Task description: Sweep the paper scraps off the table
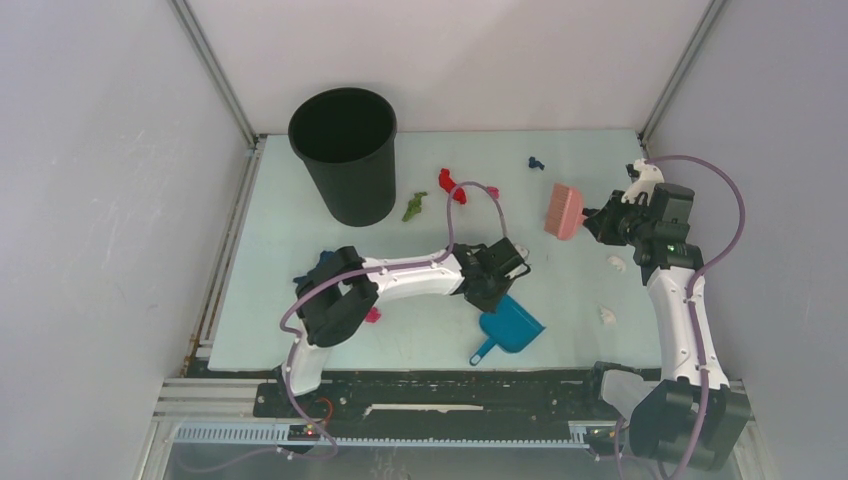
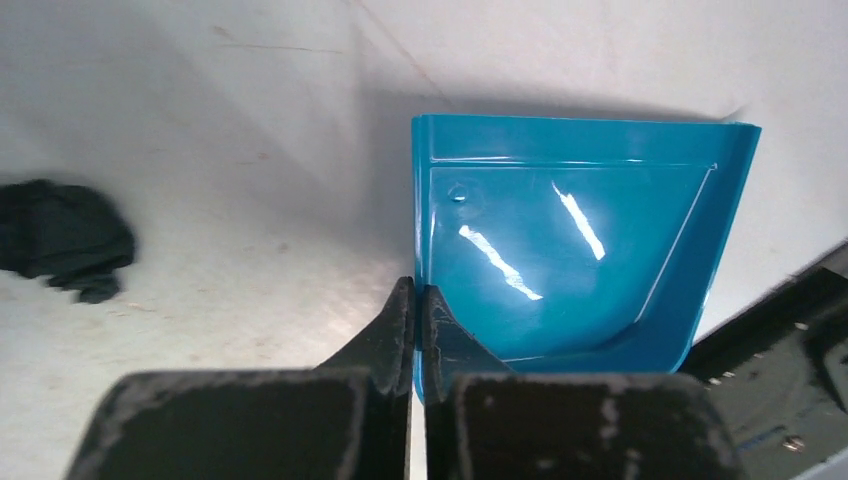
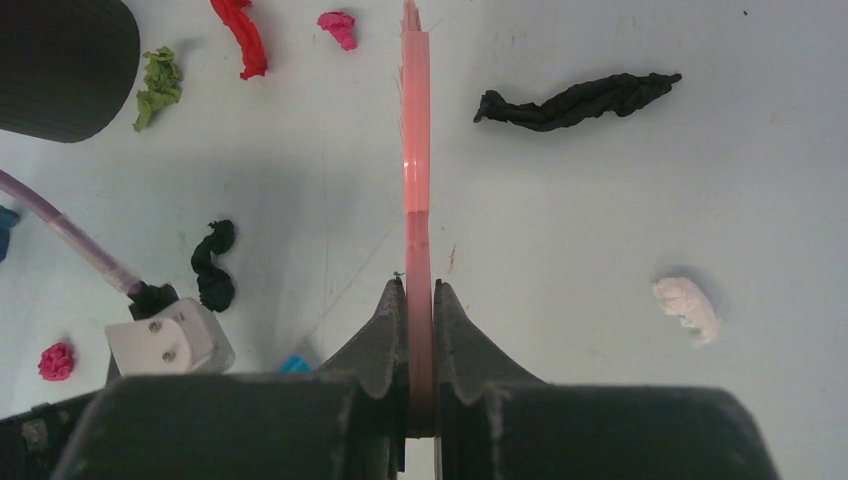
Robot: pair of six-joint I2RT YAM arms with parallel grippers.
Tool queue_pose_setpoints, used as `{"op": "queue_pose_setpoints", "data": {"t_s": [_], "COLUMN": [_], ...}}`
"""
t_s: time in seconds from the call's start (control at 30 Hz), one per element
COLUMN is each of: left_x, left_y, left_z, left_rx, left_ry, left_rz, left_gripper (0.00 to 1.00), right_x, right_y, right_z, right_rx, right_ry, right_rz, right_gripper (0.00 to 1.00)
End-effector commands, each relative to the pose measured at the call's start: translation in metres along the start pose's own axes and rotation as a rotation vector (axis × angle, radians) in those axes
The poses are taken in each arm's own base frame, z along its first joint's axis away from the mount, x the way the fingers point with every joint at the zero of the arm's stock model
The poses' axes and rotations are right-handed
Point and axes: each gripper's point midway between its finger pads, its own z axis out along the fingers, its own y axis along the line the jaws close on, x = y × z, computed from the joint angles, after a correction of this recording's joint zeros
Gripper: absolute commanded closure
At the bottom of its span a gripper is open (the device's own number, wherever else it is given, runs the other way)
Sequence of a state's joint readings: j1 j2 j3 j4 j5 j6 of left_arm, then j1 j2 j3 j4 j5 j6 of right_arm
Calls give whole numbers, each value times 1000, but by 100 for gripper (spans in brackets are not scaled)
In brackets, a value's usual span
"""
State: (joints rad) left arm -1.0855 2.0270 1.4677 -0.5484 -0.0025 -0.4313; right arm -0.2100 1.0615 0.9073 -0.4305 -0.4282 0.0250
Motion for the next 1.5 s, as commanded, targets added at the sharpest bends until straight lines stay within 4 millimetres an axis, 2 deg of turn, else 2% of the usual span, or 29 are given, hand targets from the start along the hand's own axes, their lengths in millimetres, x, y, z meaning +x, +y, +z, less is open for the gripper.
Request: {"op": "queue_pose_setpoints", "data": {"t_s": [0.0,0.13,0.2,0.33,0.47,0.53,0.67,0.87,1.17,1.47], "left_x": [-40,-53,-59,-64,-61,-57,-30,3,19,34], "left_y": [39,67,70,66,67,58,36,24,22,19], "left_z": [-37,-38,-39,-46,-65,-77,-83,-67,-42,-29], "left_rx": [-119,-123,-108,-93,-111,-78,-40,-42,-28,15], "left_ry": [-98,-90,-95,-122,-171,-222,-250,-202,-161,-136], "left_rz": [57,-7,-36,-33,-30,-14,62,128,134,136], "left_gripper": [100,99,88,57,48,46,43,40,41,45], "right_x": [-8,-7,-8,-7,-7,-7,-5,-3,-1,1], "right_y": [1,2,2,3,3,3,3,4,3,4], "right_z": [-2,-1,-1,-1,-1,-2,0,2,2,4], "right_rx": [-12,-22,-24,-26,-28,-29,-32,-41,-44,-51], "right_ry": [-31,-26,-26,-25,-24,-23,-17,-7,3,11], "right_rz": [-28,-28,-31,-31,-29,-29,-26,-25,-16,-13], "right_gripper": [100,100,100,100,100,100,100,100,100,100]}}
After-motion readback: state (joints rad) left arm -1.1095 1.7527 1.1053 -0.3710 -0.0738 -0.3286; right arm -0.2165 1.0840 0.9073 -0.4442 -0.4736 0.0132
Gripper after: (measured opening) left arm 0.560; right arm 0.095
